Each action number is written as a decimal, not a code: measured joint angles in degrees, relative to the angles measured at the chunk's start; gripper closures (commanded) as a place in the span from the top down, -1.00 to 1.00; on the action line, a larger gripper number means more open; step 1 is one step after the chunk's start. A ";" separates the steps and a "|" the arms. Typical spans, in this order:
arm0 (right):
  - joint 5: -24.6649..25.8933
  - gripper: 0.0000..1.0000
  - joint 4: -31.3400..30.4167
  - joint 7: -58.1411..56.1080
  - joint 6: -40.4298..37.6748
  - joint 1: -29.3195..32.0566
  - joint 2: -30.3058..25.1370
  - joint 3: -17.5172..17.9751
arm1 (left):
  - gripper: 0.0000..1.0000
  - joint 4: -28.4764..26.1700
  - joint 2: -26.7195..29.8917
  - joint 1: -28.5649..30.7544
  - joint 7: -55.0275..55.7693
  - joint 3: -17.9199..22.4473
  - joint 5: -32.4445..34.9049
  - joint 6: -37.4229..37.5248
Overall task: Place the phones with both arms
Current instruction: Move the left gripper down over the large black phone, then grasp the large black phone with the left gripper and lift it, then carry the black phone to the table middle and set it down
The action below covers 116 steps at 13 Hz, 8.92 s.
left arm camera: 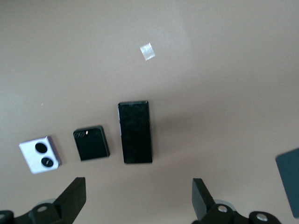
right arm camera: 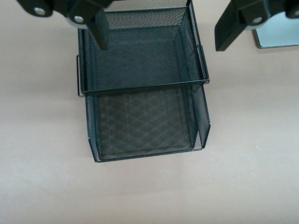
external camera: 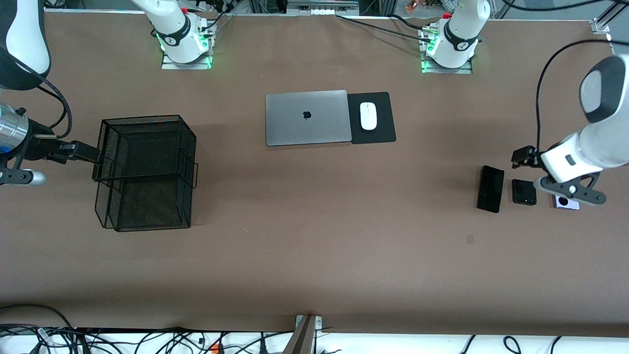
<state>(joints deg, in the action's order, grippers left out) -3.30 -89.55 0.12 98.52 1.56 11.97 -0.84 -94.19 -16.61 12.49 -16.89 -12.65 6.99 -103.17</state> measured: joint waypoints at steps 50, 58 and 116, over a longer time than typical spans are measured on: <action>1.61 1.00 0.00 0.00 -2.03 0.73 0.23 -0.36 | 0.59 -21.22 -16.77 8.23 3.16 0.09 9.87 -39.88; 1.62 1.00 0.00 0.00 -2.03 0.72 0.23 -0.36 | -0.17 -21.21 -16.30 8.28 3.24 -0.04 9.87 -39.75; 1.71 1.00 0.04 0.02 -1.71 0.74 0.21 -0.37 | 1.00 39.07 -43.15 -45.31 74.50 3.00 4.53 -14.88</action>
<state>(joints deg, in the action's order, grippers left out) -1.59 -89.51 0.14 96.81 2.30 12.18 -1.21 -55.12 -59.76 -32.82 57.61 -9.66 11.53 -118.05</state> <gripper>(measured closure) 0.000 0.000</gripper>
